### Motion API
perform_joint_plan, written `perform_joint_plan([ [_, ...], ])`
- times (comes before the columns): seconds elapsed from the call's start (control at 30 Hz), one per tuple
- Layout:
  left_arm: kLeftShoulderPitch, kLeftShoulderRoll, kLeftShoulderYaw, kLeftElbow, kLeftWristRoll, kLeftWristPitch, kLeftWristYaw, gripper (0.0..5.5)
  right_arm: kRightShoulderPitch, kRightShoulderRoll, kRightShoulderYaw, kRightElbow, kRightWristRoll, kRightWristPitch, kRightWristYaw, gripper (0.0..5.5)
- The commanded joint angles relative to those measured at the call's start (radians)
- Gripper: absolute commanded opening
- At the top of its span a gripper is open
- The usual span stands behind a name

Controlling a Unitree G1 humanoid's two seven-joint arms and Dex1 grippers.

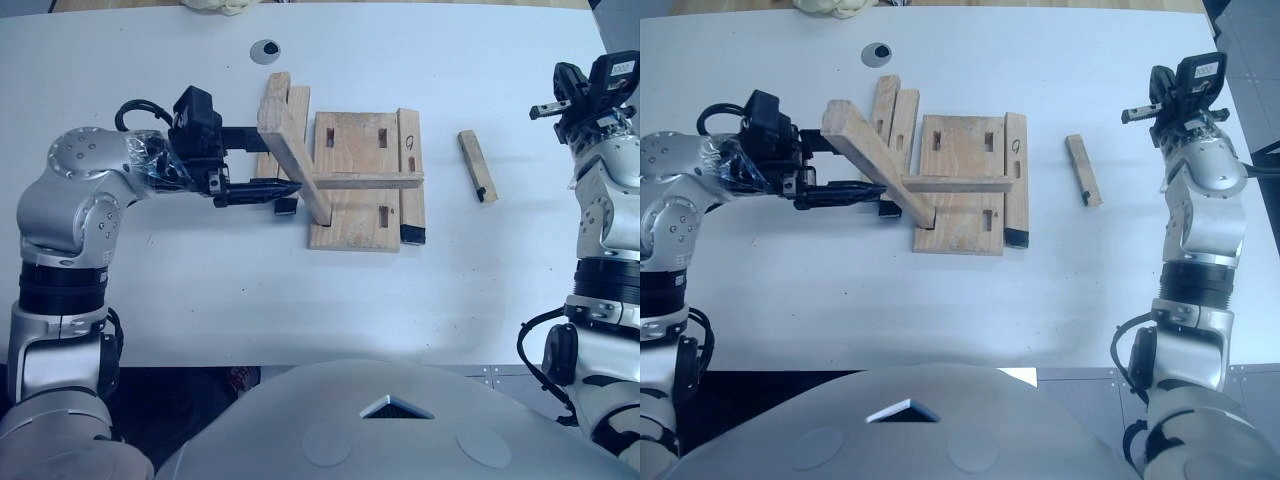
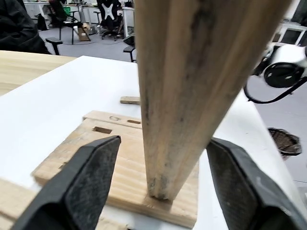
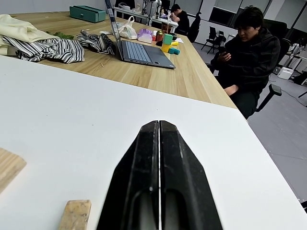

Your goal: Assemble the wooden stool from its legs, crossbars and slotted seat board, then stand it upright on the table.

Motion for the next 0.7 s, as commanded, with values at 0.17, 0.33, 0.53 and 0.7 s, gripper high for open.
perform_joint_plan([
  [0.17, 0.097, 0.011, 0.09, -0.037, 0.082, 0.005, 0.153, 3.17, -0.014, -0.008, -0.014, -0.005, -0.016, -0.004, -0.003, 0.0],
  [0.33, 0.246, -0.015, 0.167, -0.134, 0.029, 0.126, 0.267, 3.17, -0.004, -0.013, -0.017, -0.012, -0.017, -0.006, -0.003, 0.0],
  [0.53, 0.22, -0.247, 0.177, -0.028, 0.071, 0.311, 0.661, 3.17, 0.024, -0.01, -0.032, -0.031, -0.018, 0.001, -0.01, 0.0],
  [0.7, 0.139, -0.363, 0.178, 0.093, 0.122, 0.308, 0.812, 3.17, 0.015, -0.004, -0.028, -0.025, -0.024, -0.002, -0.009, 0.0],
])
